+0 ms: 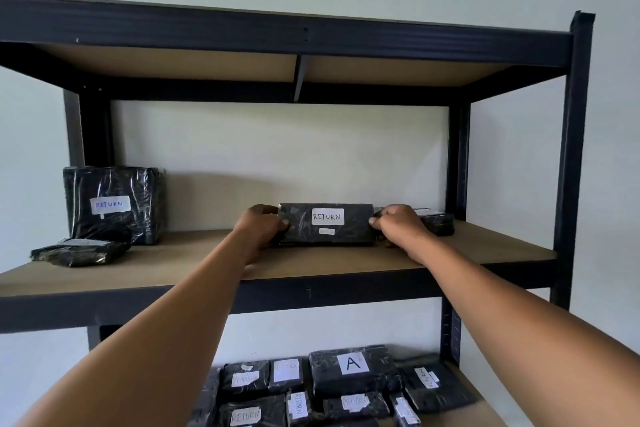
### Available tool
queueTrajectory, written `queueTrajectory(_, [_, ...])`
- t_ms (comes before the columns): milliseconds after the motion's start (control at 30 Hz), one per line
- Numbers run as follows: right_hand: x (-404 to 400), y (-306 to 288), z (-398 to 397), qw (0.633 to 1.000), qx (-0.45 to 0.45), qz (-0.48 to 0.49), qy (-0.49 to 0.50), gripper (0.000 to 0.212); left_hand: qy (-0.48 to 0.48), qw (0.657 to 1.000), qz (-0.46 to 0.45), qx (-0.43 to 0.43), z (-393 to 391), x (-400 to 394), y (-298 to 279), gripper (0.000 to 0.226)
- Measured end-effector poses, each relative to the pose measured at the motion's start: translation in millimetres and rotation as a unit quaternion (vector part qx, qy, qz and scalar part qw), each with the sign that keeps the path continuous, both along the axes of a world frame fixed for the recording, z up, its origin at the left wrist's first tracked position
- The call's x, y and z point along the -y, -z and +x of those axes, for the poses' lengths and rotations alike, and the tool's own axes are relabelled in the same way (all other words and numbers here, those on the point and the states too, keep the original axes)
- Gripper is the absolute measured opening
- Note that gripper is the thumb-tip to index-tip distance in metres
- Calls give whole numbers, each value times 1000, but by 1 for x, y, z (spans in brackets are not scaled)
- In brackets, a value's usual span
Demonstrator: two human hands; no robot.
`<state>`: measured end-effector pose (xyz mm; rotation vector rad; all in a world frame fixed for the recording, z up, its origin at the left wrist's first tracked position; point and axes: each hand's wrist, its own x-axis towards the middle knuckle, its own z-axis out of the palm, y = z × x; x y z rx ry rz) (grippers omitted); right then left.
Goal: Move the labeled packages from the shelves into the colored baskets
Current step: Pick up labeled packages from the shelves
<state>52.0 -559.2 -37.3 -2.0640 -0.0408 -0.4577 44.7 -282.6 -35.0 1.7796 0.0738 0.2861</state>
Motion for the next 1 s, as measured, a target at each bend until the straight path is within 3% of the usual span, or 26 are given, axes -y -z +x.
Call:
queueTrajectory(167, [1, 1, 6, 1000, -10, 23, -6, 22, -17, 998, 58, 12, 13, -6, 11, 20])
queueTrajectory(300, [1, 0, 6, 999, -14, 29, -25, 24, -33, 998, 51, 29, 6, -3, 8, 16])
queueTrajectory(467, [7, -5, 9, 999, 18, 27, 3, 44, -42, 998, 25, 27, 17, -23, 1, 10])
queueTrajectory(667, [15, -21, 14, 988, 46, -120, 82, 40, -107, 991, 69, 42, 8, -63, -13, 8])
queueTrajectory(833, [7, -20, 20, 970, -18, -226, 89, 41, -139, 984, 107, 27, 6, -86, 2, 23])
queueTrajectory(1000, [-2, -22, 26, 962, -16, -233, 139, 45, -145, 982, 117, 38, 6, -91, 6, 21])
